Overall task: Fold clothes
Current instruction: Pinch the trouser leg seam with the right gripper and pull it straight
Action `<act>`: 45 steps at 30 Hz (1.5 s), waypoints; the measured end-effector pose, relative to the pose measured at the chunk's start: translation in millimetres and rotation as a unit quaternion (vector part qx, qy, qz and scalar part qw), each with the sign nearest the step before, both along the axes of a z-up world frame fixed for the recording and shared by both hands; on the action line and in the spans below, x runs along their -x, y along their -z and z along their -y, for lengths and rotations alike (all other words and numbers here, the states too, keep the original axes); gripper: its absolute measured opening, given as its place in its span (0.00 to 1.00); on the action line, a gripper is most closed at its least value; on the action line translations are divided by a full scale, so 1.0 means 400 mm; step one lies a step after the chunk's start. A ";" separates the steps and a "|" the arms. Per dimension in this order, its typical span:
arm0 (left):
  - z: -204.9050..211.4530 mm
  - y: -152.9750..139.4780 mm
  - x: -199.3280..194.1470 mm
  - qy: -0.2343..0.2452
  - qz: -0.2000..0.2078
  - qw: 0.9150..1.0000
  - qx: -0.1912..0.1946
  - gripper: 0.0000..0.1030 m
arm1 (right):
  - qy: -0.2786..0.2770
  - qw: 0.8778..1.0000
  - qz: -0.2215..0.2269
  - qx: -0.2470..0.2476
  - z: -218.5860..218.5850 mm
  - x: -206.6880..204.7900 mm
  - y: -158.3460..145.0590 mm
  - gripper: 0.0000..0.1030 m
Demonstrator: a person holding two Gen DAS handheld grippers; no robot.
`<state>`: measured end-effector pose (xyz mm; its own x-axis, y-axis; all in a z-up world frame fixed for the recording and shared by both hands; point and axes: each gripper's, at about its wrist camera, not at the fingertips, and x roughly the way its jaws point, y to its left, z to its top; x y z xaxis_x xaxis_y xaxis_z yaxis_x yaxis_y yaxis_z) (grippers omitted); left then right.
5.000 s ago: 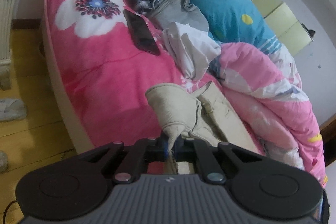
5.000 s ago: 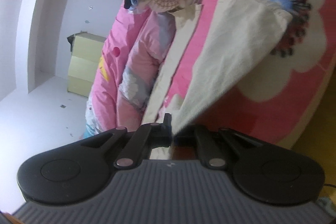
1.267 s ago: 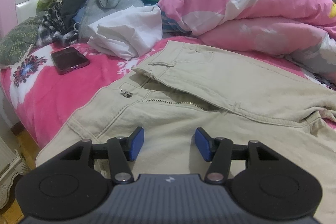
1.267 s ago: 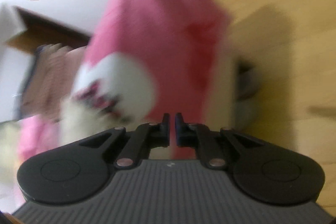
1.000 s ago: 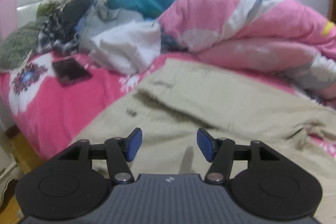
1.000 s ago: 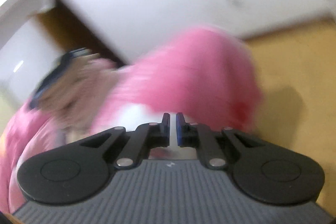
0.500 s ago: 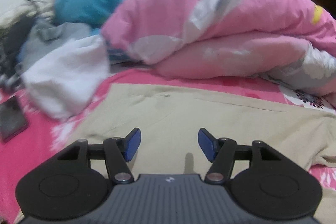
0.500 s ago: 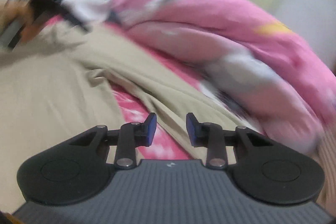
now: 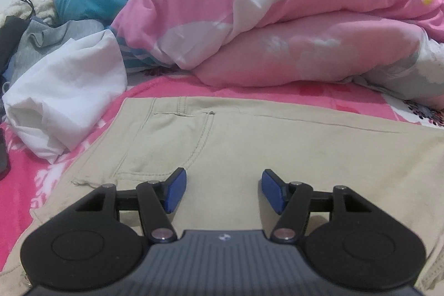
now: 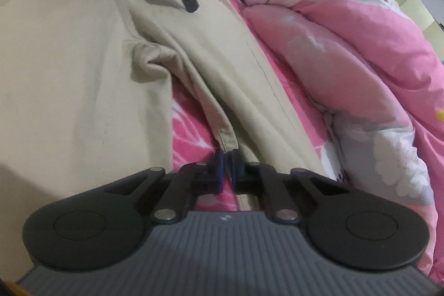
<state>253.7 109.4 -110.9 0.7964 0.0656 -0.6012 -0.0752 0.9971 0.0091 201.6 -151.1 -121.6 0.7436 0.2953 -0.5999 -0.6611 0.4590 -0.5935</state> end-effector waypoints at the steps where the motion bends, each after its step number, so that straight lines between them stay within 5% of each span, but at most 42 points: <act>1: 0.000 0.000 -0.001 0.000 0.000 1.000 0.000 0.60 | 0.003 1.000 0.001 -0.007 0.004 0.000 -0.009 0.03; 11: 0.006 0.005 -0.011 -0.002 -0.003 1.000 -0.009 0.62 | -0.015 1.000 0.003 0.005 -0.017 -0.022 0.013 0.08; 17: 0.006 0.008 -0.014 -0.002 -0.003 1.000 -0.010 0.62 | -0.034 0.997 -0.057 -0.035 0.027 0.011 -0.068 0.02; 28: 0.012 0.012 -0.018 -0.004 -0.004 1.000 -0.022 0.63 | -0.037 0.991 -0.115 -0.061 0.087 0.062 -0.061 0.02; 36: 0.010 0.015 -0.017 -0.005 -0.003 1.000 -0.023 0.63 | 0.024 0.998 -0.042 -0.042 0.197 0.091 -0.089 0.13; 45: 0.013 0.017 -0.019 -0.008 -0.003 1.000 -0.026 0.64 | 0.015 0.999 -0.047 -0.011 0.196 0.040 -0.041 0.24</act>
<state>261.4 104.2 -117.7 0.7919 0.1097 -0.6008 -0.0908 0.9939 0.0619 185.6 -229.5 -105.0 0.6930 0.2877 -0.6610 -0.6990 0.4927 -0.5183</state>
